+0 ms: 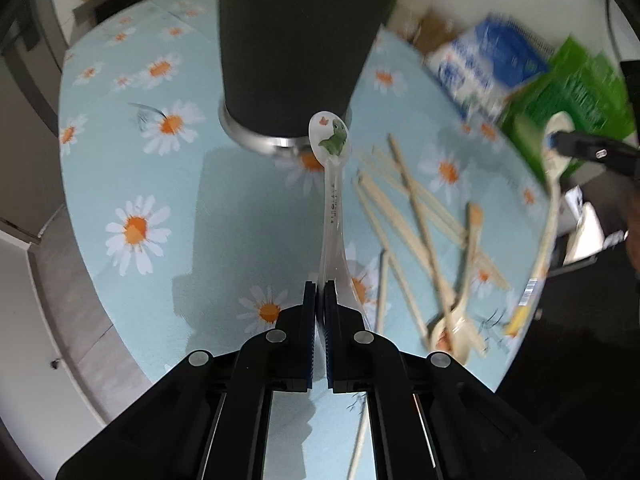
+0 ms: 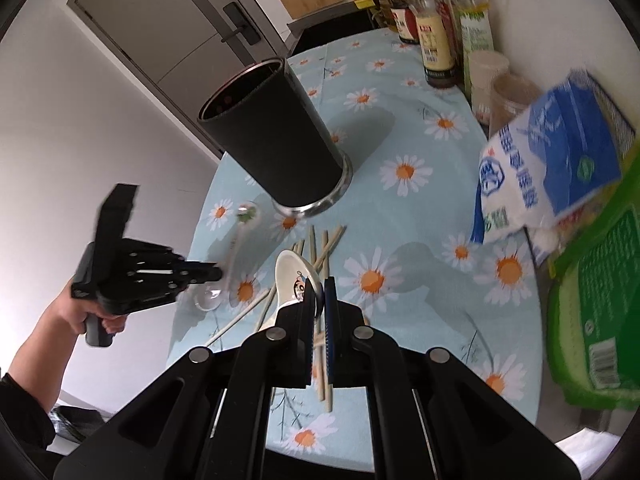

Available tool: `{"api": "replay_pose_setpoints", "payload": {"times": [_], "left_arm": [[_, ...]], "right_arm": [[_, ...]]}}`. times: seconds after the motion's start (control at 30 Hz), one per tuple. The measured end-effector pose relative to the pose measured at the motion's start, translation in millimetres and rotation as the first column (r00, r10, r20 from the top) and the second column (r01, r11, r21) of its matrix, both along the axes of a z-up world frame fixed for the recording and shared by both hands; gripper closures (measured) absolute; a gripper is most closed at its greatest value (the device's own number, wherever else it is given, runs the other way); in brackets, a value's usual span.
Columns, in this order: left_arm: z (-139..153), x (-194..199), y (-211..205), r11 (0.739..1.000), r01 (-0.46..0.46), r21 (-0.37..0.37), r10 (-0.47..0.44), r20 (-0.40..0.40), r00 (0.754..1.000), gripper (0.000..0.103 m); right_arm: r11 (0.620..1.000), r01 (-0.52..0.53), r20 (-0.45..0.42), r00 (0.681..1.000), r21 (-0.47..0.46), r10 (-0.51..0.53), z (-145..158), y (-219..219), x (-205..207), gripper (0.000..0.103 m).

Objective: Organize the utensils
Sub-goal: 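Carry both spoons over the black holder and open both grippers to drop them in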

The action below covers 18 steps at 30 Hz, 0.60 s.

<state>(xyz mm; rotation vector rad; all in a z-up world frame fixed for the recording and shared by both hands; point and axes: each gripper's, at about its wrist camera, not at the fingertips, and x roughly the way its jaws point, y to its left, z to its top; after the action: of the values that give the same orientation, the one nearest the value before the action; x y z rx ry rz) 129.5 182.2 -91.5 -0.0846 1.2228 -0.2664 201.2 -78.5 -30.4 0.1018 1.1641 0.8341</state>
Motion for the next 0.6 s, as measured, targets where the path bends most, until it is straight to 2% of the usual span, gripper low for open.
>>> {"api": "replay_pose_setpoints", "payload": {"times": [0.23,0.33,0.5,0.6], "left_arm": [[40,-16,6,0.991,-0.091,-0.102,0.108,0.174,0.979,0.1],[59,-20,4,0.982,-0.096,-0.162,0.137,0.268,0.954,0.1],[87,-20,0,0.976,-0.119,-0.183,0.179,0.355,0.918,0.1],[107,-20,-2,0.974,-0.125,-0.188,0.197,0.435,0.879,0.1]], "right_arm": [[0.998,-0.045,0.123,0.991,-0.039,0.049,29,23,13,0.098],[0.996,-0.084,0.193,0.977,-0.034,0.089,48,33,18,0.098],[0.992,-0.118,0.336,0.934,-0.04,0.125,84,46,20,0.098],[0.989,-0.137,0.408,0.901,-0.059,0.149,101,57,25,0.098]]}}
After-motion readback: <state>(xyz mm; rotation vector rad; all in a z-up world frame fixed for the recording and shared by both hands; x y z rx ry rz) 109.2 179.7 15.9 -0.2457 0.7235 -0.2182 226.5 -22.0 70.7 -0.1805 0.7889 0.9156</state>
